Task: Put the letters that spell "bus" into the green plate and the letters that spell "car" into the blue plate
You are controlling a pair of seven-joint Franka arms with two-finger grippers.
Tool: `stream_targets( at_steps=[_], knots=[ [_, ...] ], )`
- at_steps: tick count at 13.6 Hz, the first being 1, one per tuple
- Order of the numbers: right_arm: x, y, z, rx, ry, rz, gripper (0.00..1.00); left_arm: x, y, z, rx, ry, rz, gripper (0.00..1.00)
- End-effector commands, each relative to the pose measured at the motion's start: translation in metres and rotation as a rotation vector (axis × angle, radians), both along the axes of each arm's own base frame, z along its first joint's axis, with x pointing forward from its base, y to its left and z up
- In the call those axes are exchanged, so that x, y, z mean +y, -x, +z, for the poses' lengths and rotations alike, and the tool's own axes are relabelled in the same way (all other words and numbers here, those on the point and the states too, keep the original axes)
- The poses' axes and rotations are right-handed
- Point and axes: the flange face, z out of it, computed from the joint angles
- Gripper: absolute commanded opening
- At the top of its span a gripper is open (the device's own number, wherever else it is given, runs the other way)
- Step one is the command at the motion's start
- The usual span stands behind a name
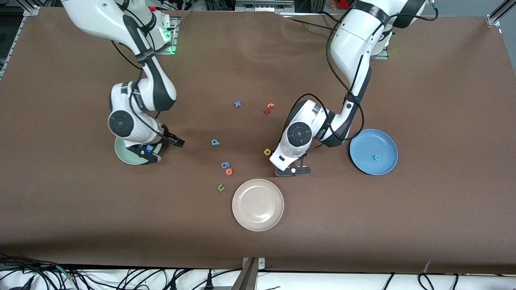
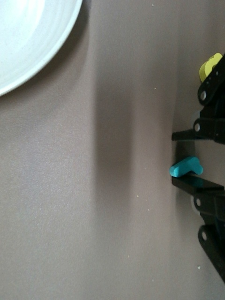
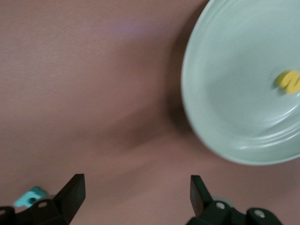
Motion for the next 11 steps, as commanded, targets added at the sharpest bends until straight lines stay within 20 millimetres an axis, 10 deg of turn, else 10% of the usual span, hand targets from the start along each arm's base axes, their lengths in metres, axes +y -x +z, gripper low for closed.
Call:
stream_targets(
  at_steps=[1, 7, 11],
  knots=[
    [0.021, 0.001, 0.0, -0.036, -0.003, -0.146, 0.99, 0.001, 0.005, -0.009, 0.015, -0.034, -0.029, 0.27],
    [0.109, 0.026, -0.02, -0.145, 0.001, -0.406, 0.99, 0.006, 0.003, -0.011, 0.01, -0.05, -0.039, 0.17],
    [0.129, 0.035, -0.047, -0.181, -0.009, -0.421, 0.99, 0.007, 0.002, -0.013, 0.011, -0.051, -0.047, 0.08]
  ],
)
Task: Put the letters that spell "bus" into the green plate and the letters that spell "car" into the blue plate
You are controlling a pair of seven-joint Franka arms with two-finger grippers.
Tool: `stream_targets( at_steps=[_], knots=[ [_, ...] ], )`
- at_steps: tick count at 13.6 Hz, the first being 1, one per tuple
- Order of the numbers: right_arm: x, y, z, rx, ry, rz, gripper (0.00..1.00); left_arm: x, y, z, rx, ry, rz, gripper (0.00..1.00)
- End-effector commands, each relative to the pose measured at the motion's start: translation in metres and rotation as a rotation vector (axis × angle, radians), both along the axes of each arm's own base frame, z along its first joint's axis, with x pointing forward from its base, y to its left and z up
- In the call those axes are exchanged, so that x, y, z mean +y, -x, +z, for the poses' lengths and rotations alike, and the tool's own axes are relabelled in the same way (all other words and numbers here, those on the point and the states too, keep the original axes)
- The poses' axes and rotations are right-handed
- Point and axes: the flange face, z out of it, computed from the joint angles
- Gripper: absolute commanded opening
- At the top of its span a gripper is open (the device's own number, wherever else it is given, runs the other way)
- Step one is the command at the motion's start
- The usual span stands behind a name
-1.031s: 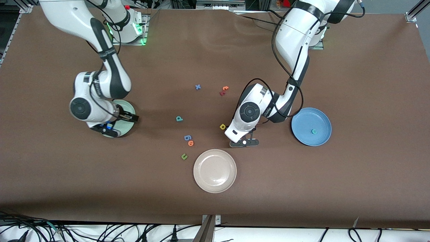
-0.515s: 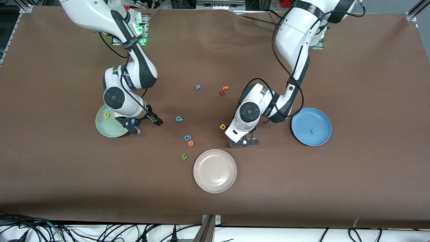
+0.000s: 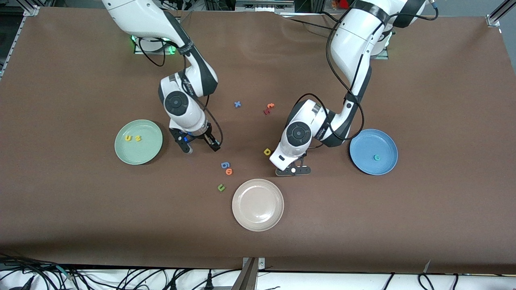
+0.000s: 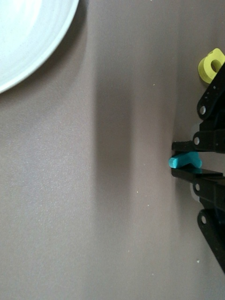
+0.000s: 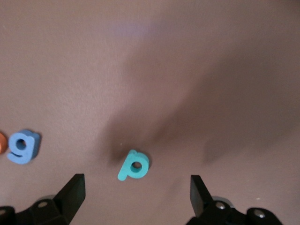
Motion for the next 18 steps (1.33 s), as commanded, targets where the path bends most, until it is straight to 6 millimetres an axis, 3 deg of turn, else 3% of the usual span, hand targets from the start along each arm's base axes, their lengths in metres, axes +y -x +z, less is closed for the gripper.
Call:
stream_targets(
  at_steps=[1, 4, 7, 9, 13, 15, 18],
  knots=[
    [-0.001, -0.001, -0.018, -0.022, -0.001, -0.023, 0.99, 0.009, -0.001, -0.012, 0.011, -0.036, -0.042, 0.08],
    [0.0, 0.0, -0.023, -0.016, 0.005, -0.045, 0.97, 0.015, -0.005, -0.004, 0.035, -0.047, -0.052, 0.05],
    [0.0, 0.0, -0.024, -0.018, 0.007, -0.043, 0.78, 0.039, -0.016, 0.018, 0.073, -0.051, -0.104, 0.04],
    [0.0, 0.001, -0.024, -0.018, 0.007, -0.041, 0.64, 0.066, -0.029, 0.035, 0.092, -0.044, -0.143, 0.02],
    [0.001, -0.001, -0.023, -0.029, 0.002, -0.043, 0.61, 0.13, -0.053, 0.061, 0.137, -0.021, -0.228, 0.01],
    [0.001, 0.0, -0.023, -0.028, 0.003, -0.043, 0.53, 0.163, -0.062, 0.073, 0.16, -0.003, -0.285, 0.0],
    [0.0, -0.001, -0.023, -0.029, 0.002, -0.042, 0.26, 0.216, -0.067, 0.086, 0.225, 0.026, -0.368, 0.0]
  ],
)
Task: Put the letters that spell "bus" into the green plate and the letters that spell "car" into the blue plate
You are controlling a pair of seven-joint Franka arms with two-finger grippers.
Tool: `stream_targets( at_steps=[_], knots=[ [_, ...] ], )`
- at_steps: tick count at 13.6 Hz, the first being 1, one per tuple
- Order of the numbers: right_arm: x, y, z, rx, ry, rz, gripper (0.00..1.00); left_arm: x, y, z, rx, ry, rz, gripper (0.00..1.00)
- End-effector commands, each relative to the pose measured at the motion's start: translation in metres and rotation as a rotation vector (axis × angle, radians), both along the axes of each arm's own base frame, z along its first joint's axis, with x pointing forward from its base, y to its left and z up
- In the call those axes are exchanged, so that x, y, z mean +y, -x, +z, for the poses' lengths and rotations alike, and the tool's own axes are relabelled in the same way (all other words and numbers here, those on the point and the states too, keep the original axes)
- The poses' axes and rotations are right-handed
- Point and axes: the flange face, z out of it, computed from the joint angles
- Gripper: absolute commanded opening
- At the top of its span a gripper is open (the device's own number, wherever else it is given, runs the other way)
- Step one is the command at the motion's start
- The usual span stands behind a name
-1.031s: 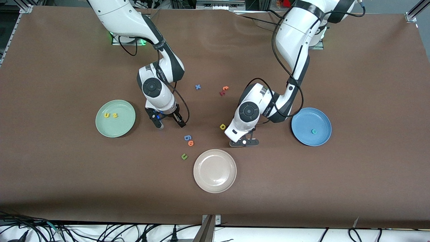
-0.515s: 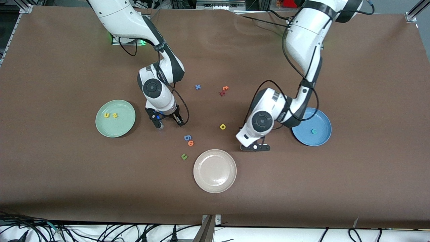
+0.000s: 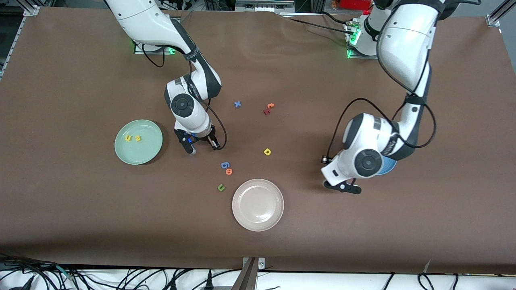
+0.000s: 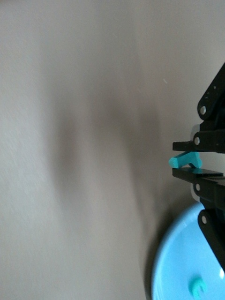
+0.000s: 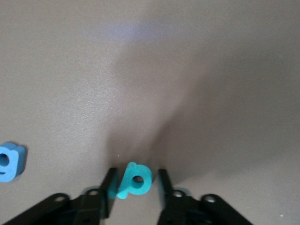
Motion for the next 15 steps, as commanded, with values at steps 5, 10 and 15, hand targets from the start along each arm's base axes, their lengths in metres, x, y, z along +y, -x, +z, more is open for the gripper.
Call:
stream_targets(
  at_steps=[5, 10, 15],
  knots=[
    [0.001, -0.001, -0.001, -0.015, 0.001, 0.002, 0.05, 0.082, 0.001, 0.005, 0.078, -0.063, -0.176, 0.0],
    [-0.026, -0.022, 0.054, 0.066, 0.048, 0.077, 0.05, 0.121, 0.006, -0.012, 0.123, -0.041, -0.224, 0.0],
    [-0.105, -0.04, 0.106, 0.163, 0.078, 0.253, 0.05, 0.134, 0.011, -0.023, 0.161, -0.086, -0.271, 0.99]
  ],
)
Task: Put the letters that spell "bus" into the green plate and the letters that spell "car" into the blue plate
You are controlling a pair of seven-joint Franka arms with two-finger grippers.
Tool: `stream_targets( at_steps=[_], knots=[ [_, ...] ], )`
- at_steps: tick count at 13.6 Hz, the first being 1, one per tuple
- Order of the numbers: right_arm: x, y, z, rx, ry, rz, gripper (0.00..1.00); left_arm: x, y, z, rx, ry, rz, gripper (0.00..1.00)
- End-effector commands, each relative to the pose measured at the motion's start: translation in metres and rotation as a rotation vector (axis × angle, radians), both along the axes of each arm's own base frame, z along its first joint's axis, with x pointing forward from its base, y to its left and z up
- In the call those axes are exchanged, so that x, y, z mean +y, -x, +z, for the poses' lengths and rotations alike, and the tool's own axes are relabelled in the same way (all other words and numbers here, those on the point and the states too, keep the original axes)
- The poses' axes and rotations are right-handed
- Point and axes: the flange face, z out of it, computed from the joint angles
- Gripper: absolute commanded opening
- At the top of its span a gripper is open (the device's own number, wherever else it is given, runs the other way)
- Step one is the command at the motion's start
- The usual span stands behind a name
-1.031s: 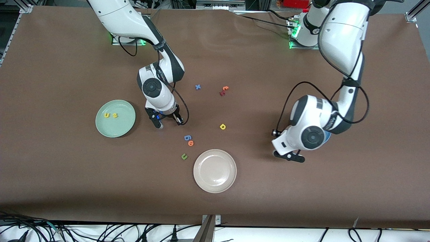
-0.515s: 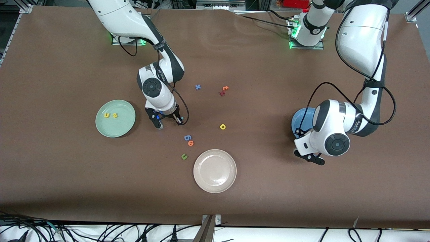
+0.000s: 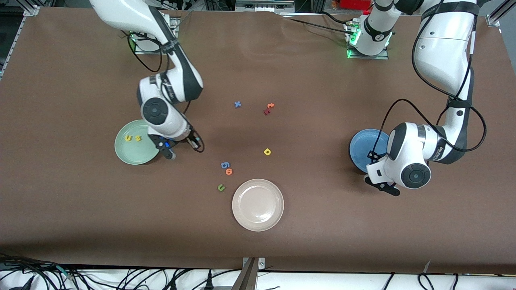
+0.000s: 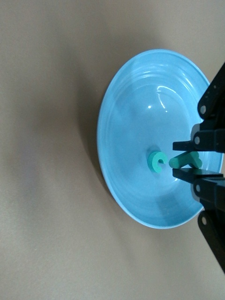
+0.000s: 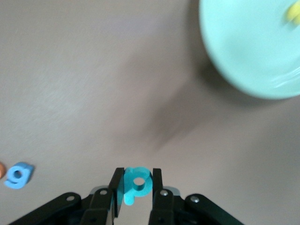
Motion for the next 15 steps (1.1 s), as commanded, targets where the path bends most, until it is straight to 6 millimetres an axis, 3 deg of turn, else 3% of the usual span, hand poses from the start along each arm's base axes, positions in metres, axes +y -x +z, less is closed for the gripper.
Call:
stream_targets(
  at_steps=[1, 5, 7, 9, 11, 14, 15],
  knots=[
    [-0.045, -0.003, 0.021, 0.057, 0.004, 0.111, 0.05, -0.004, 0.006, 0.005, 0.023, -0.009, -0.054, 1.0],
    [-0.124, -0.015, 0.02, 0.111, -0.013, 0.278, 0.05, -0.012, 0.005, 0.011, 0.013, -0.004, -0.047, 1.0],
    [-0.16, -0.014, 0.001, 0.142, -0.037, 0.347, 0.05, -0.022, 0.003, 0.016, 0.002, 0.023, -0.029, 1.0],
    [-0.176, -0.008, -0.02, 0.165, -0.075, 0.376, 0.06, -0.065, 0.007, 0.016, -0.009, 0.104, 0.076, 1.0],
    [-0.181, -0.004, -0.039, 0.166, -0.136, 0.42, 0.06, -0.127, 0.015, 0.018, -0.054, 0.13, 0.081, 1.0],
    [-0.19, -0.005, -0.054, 0.158, -0.145, 0.434, 0.09, -0.193, 0.027, 0.023, -0.122, 0.112, 0.149, 1.0],
    [-0.19, -0.005, -0.057, 0.16, -0.145, 0.448, 0.31, -0.215, 0.033, 0.026, -0.138, 0.12, 0.169, 1.0]
  ],
)
